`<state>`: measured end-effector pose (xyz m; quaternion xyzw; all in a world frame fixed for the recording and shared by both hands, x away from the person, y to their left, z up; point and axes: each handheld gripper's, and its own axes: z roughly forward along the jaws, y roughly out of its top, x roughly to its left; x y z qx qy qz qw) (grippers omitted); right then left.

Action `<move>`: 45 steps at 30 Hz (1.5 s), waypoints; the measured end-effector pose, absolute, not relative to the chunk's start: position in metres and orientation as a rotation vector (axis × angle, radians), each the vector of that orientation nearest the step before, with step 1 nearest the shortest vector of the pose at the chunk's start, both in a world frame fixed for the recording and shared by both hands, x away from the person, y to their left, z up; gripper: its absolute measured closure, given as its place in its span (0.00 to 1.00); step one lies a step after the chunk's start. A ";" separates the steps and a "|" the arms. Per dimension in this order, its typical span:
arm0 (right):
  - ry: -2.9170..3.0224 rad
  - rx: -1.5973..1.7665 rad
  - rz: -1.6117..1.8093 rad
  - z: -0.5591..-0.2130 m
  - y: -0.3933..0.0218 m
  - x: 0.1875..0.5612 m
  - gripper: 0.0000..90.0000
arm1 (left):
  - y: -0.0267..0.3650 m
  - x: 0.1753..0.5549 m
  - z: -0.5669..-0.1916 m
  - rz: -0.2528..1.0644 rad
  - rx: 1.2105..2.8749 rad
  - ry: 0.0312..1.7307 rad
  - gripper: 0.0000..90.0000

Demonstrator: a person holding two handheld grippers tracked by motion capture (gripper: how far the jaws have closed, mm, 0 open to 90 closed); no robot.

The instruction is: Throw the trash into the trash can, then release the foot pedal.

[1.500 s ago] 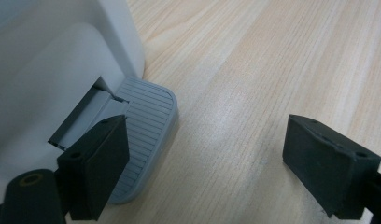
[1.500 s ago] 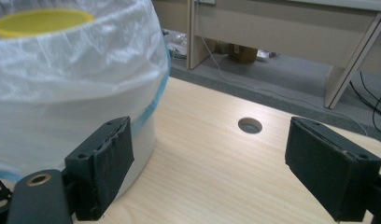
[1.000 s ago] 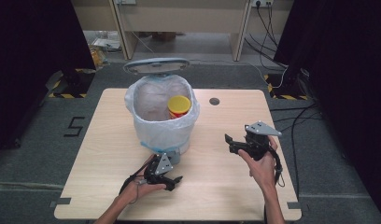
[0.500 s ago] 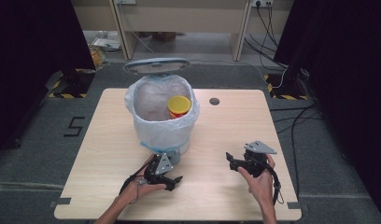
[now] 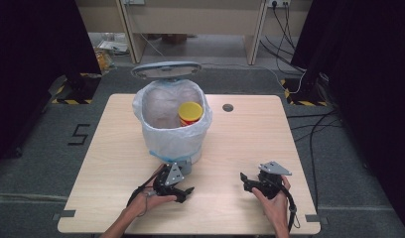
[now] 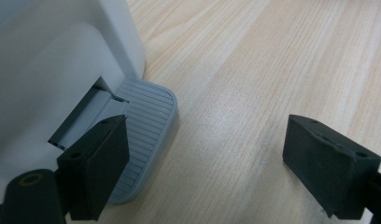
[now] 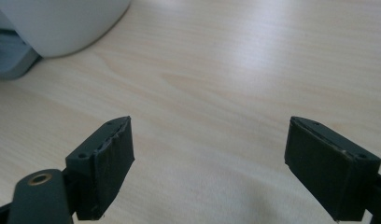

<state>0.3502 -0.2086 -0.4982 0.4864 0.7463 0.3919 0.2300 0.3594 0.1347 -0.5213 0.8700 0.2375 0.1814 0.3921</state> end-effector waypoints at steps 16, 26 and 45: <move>2.162 1.362 0.917 -0.517 -0.211 0.345 0.15 | 0.135 0.359 -0.521 0.461 2.208 0.604 0.15; 2.165 1.362 0.919 -0.517 -0.211 0.345 0.14 | 0.135 0.359 -0.521 0.461 2.208 0.603 0.15; 2.167 1.360 0.917 -0.517 -0.210 0.345 0.14 | 0.134 0.357 -0.522 0.490 2.205 0.599 0.15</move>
